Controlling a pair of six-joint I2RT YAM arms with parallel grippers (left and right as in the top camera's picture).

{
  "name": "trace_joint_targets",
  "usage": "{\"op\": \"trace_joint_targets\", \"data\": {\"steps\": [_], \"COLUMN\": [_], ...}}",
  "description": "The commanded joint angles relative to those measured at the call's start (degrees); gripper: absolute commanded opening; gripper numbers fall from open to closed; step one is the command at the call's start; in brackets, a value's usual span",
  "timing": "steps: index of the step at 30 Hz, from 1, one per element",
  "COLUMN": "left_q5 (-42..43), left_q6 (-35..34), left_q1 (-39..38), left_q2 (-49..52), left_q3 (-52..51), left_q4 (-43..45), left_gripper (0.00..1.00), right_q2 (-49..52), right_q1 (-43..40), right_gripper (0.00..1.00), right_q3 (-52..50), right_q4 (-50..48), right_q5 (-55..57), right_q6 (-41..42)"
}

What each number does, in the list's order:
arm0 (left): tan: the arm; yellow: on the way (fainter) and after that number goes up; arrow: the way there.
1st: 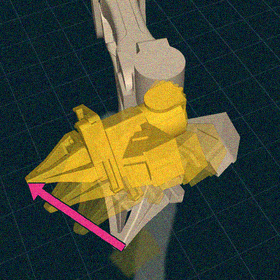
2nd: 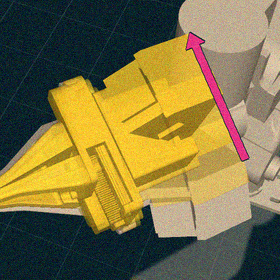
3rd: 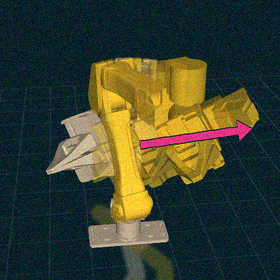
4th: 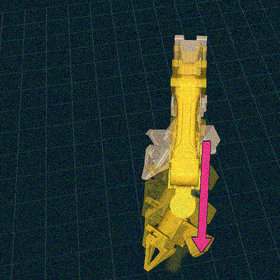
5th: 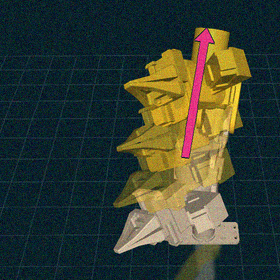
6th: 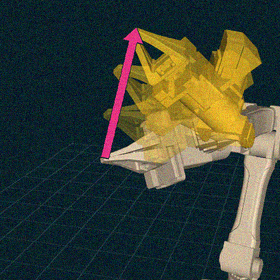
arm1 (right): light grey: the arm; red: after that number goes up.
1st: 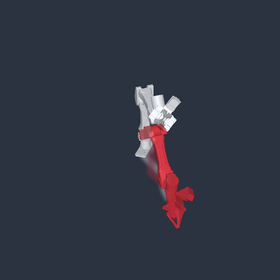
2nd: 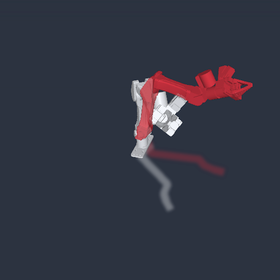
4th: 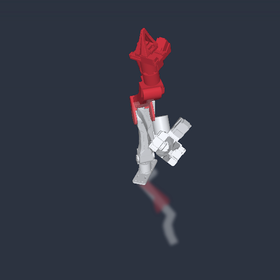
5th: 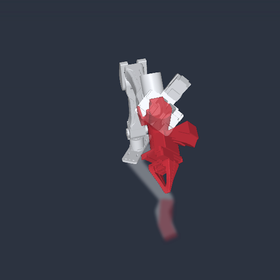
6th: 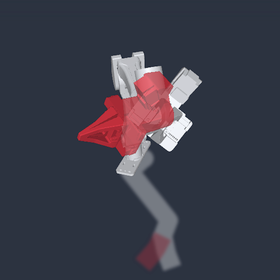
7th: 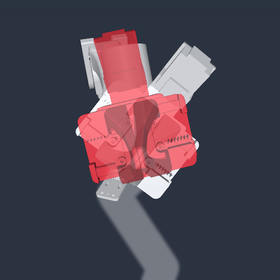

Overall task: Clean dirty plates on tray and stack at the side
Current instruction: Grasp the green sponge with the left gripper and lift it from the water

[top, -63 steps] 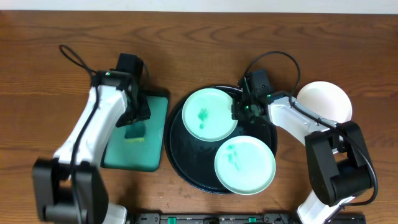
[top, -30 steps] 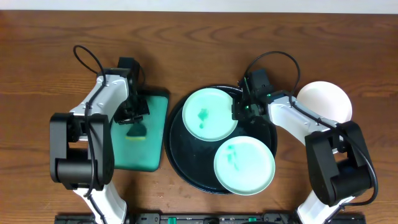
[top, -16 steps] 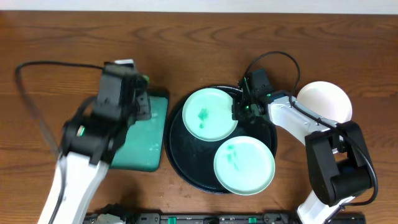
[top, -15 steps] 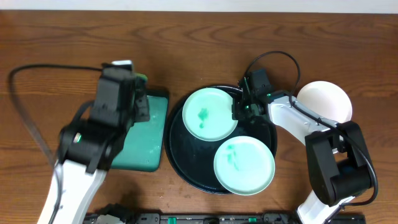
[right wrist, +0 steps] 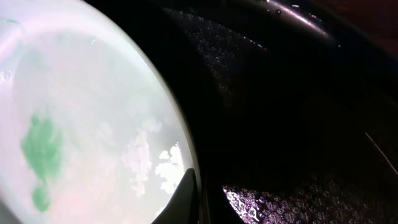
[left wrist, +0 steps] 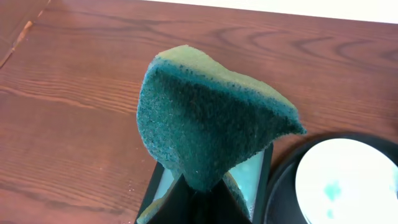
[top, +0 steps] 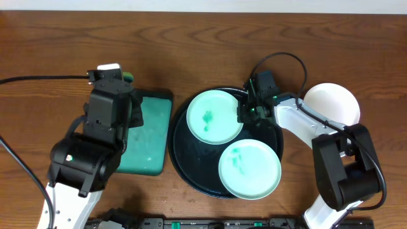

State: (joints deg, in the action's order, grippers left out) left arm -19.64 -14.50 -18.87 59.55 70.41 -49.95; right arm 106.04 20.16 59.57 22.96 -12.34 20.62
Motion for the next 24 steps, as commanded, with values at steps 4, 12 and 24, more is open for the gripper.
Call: {"op": "trace_joint_targets", "data": {"steps": [4,12,24], "left_q5": [-1.49,-1.49,-1.49], "left_q6": [0.98,0.98,0.96], "left_q1": [-0.24,-0.24,-0.22], "left_q2": [0.37,0.37,1.64], "left_q3": [0.33,0.33,0.33], "left_q4": [0.2,0.2,0.2], "left_gripper": [0.07,0.07,0.07], "right_q2": [1.88,1.88,1.88], "right_q1": [0.42,0.42,0.42], "right_gripper": [0.01,0.01,0.01], "right_q3": [-0.39,-0.39,-0.39], "right_q4": [0.72,0.63,0.59], "right_q5": [0.9,0.9,0.92], "right_q6": [0.11,0.11,0.04]}}
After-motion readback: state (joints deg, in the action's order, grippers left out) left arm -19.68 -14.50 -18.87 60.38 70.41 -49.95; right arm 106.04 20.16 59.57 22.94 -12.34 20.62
